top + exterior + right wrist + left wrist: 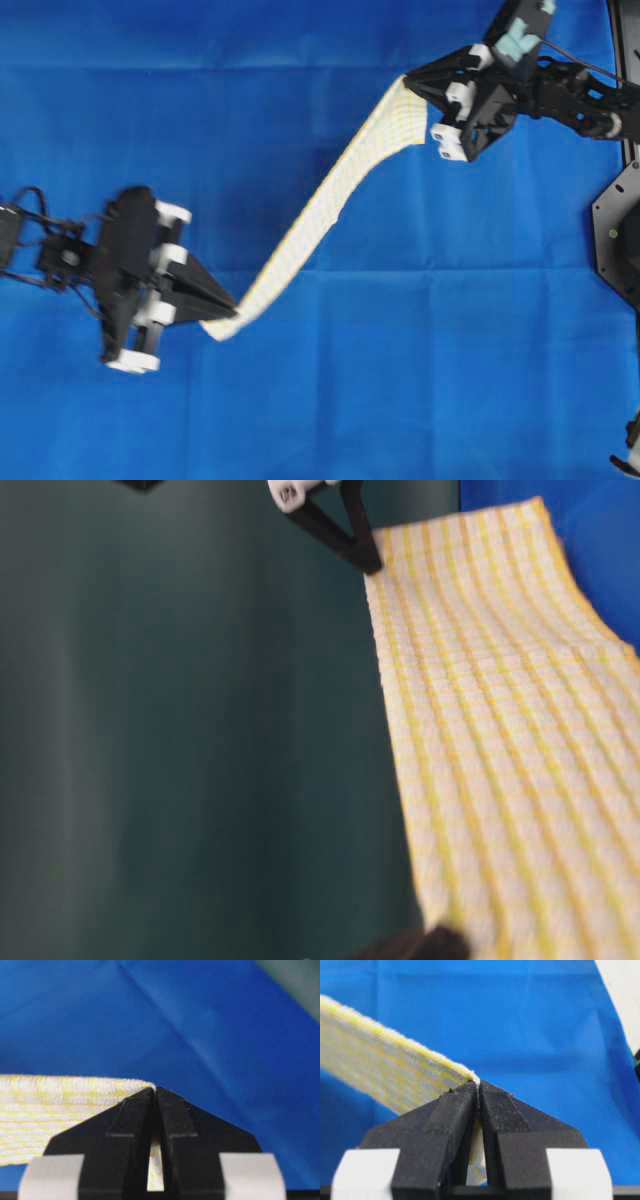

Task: Fold the yellow towel.
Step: 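Lift the towel strip and rotate it vertical, right gripper moving to top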

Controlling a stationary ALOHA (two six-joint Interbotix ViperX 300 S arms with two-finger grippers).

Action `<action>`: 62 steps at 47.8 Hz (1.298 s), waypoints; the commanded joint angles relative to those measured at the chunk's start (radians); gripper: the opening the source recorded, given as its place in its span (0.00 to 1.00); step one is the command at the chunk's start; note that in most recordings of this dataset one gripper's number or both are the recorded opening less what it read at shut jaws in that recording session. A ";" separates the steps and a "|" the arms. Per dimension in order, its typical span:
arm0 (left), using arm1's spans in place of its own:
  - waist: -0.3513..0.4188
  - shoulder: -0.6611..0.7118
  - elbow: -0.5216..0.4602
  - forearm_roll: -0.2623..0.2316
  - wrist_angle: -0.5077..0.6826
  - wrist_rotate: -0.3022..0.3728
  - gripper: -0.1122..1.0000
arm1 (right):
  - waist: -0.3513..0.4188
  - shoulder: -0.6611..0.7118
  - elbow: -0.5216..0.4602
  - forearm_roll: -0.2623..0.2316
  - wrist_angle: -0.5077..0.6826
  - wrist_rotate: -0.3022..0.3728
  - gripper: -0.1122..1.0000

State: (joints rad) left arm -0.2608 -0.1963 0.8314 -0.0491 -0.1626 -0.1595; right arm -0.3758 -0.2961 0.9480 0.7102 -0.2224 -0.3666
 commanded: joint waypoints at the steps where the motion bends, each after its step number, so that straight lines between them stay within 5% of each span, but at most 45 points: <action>1: -0.025 0.035 -0.069 0.002 -0.009 0.003 0.12 | -0.037 0.031 -0.063 -0.002 -0.006 -0.021 0.12; 12: -0.029 0.161 -0.218 0.003 -0.009 0.017 0.12 | -0.074 0.114 -0.163 -0.002 0.005 -0.078 0.12; 28: -0.031 0.324 -0.437 0.003 0.014 0.127 0.12 | -0.092 0.153 -0.210 -0.002 0.017 -0.098 0.12; 62: -0.020 0.446 -0.552 0.003 -0.020 0.158 0.12 | -0.112 0.032 -0.087 -0.002 0.034 -0.094 0.12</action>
State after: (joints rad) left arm -0.2516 0.2516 0.3175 -0.0491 -0.1641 -0.0092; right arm -0.4403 -0.2393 0.8713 0.7056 -0.1856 -0.4587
